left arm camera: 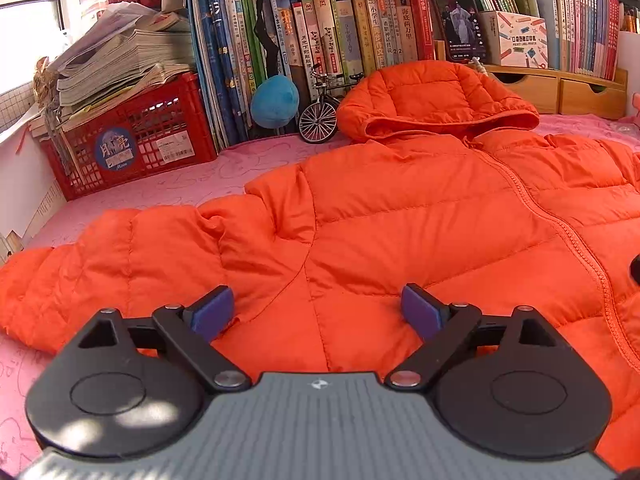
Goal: Fold clothes
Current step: 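Move the left gripper to the other sleeve end beside the jacket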
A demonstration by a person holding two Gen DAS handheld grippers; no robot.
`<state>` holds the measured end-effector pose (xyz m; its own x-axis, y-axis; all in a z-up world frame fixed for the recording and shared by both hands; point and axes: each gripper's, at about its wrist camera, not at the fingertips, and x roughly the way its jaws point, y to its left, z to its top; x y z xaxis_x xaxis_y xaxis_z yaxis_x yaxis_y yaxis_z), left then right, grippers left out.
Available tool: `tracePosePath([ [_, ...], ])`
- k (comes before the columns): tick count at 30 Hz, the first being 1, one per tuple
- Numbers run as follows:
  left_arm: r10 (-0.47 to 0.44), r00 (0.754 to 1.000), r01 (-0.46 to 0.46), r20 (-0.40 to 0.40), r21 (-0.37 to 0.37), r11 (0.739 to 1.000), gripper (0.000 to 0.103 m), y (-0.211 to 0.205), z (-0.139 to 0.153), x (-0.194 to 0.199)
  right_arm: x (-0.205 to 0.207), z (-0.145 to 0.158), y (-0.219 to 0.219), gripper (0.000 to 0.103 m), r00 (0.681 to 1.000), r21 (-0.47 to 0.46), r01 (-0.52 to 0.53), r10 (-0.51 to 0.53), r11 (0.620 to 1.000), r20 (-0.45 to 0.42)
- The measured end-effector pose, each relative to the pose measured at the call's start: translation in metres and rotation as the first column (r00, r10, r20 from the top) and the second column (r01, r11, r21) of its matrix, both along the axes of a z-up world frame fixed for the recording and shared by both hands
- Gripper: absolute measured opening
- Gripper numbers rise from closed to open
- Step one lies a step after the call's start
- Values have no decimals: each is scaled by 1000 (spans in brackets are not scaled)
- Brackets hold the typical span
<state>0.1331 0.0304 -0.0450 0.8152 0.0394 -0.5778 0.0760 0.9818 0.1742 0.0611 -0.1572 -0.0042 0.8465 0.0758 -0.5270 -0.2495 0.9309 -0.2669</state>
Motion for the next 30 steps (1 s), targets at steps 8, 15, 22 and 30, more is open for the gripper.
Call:
tracePosePath([
  [8, 4, 1000, -5, -20, -46, 999, 95, 7, -2, 2, 11, -22, 32, 103, 995, 43, -34, 38, 998, -88],
  [15, 76, 997, -76, 1, -36, 996, 95, 39, 2, 10, 18, -28, 16, 103, 988, 162, -13, 37, 987, -147],
  [22, 242, 967, -251, 77, 132, 959, 98, 106, -3, 26, 19, -30, 15, 103, 987, 176, -9, 37, 984, -155],
  [30, 539, 840, -539, 67, 222, 813, 99, 232, -8, 46, 20, -31, 12, 103, 985, 194, -5, 37, 981, -166],
])
